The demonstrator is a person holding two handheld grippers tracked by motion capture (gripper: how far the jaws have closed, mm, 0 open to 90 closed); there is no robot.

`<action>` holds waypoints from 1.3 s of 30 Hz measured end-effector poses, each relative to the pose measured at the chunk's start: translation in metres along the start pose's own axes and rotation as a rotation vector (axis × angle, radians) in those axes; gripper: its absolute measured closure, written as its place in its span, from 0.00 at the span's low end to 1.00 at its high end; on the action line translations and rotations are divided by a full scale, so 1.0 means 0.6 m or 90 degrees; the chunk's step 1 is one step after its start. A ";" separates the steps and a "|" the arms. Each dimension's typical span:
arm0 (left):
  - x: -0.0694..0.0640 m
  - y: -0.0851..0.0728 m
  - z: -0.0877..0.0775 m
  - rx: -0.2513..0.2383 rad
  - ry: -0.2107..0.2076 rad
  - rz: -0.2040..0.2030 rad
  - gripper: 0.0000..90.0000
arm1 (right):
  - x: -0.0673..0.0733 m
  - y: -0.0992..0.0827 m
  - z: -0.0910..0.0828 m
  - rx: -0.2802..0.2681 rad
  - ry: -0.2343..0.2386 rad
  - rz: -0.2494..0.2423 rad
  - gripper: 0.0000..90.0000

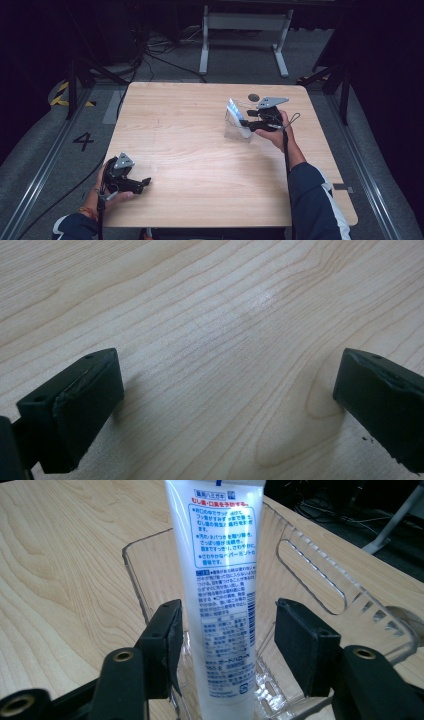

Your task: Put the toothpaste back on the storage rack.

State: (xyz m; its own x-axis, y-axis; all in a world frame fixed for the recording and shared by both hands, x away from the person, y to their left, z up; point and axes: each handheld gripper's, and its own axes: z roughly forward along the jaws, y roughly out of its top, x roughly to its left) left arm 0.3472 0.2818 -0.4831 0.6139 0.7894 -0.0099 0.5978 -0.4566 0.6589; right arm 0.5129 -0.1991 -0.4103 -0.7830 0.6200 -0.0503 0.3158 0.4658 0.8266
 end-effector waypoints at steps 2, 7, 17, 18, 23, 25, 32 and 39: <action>0.001 0.000 0.000 -0.002 0.002 0.003 0.00 | 0.001 0.000 0.000 0.001 -0.005 0.000 0.51; 0.000 0.000 0.000 0.000 0.000 0.001 0.00 | 0.001 0.003 -0.002 0.000 -0.005 -0.002 0.49; 0.001 0.000 0.000 -0.002 0.002 0.003 0.00 | 0.005 0.012 -0.020 0.005 -0.017 -0.009 0.47; 0.001 0.000 0.000 -0.002 0.002 0.003 0.00 | 0.005 0.012 -0.020 0.005 -0.017 -0.009 0.47; 0.001 0.000 0.000 -0.002 0.002 0.003 0.00 | 0.008 0.015 -0.031 0.014 -0.025 -0.016 0.44; 0.000 0.000 0.000 0.000 0.000 0.000 0.00 | 0.010 0.016 -0.035 0.020 -0.028 -0.019 0.41; 0.000 0.000 0.000 0.000 0.000 0.000 0.00 | 0.018 0.022 -0.047 0.032 -0.044 -0.037 0.32; 0.001 0.000 0.000 -0.002 0.002 0.003 0.00 | 0.022 0.022 -0.060 0.039 -0.056 -0.044 0.28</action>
State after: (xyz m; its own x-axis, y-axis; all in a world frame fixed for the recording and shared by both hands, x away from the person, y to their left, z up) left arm 0.3475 0.2820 -0.4830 0.6149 0.7886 -0.0046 0.5937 -0.4590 0.6609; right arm 0.4871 -0.2074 -0.3797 -0.7553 0.6362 -0.1571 0.2969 0.5459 0.7835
